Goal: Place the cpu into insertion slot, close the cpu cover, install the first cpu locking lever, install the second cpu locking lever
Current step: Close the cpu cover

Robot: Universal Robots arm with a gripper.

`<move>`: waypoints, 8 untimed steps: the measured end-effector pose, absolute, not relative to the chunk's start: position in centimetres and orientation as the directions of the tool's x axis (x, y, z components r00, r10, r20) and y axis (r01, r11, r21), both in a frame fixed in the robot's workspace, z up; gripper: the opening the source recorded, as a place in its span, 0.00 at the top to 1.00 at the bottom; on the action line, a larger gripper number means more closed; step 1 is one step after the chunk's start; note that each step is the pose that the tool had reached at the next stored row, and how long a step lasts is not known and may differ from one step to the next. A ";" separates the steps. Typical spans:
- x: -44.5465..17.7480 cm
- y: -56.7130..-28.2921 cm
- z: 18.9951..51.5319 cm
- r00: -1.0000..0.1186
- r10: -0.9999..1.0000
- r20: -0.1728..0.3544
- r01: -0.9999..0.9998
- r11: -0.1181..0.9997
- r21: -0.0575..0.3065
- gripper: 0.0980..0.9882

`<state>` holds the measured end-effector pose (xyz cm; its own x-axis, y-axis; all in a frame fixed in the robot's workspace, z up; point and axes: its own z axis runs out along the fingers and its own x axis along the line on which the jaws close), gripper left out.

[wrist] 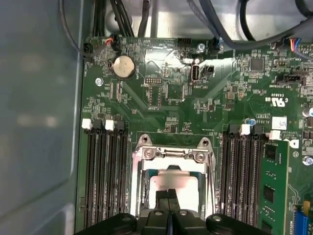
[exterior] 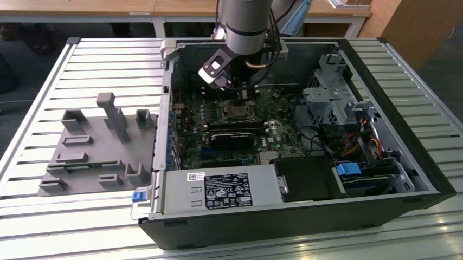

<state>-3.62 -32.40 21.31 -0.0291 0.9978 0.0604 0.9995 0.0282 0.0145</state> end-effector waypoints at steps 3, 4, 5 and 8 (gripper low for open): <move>-4.0 -32.4 21.3 -0.030 0.998 0.060 0.999 0.029 0.014 0.99; -4.2 -32.4 21.2 -0.030 0.998 0.060 0.999 0.029 0.014 0.99; -4.3 -32.4 21.2 -0.030 0.998 0.060 0.999 0.029 0.014 0.99; -4.6 -32.4 21.1 -0.030 0.998 0.060 0.999 0.030 0.014 0.99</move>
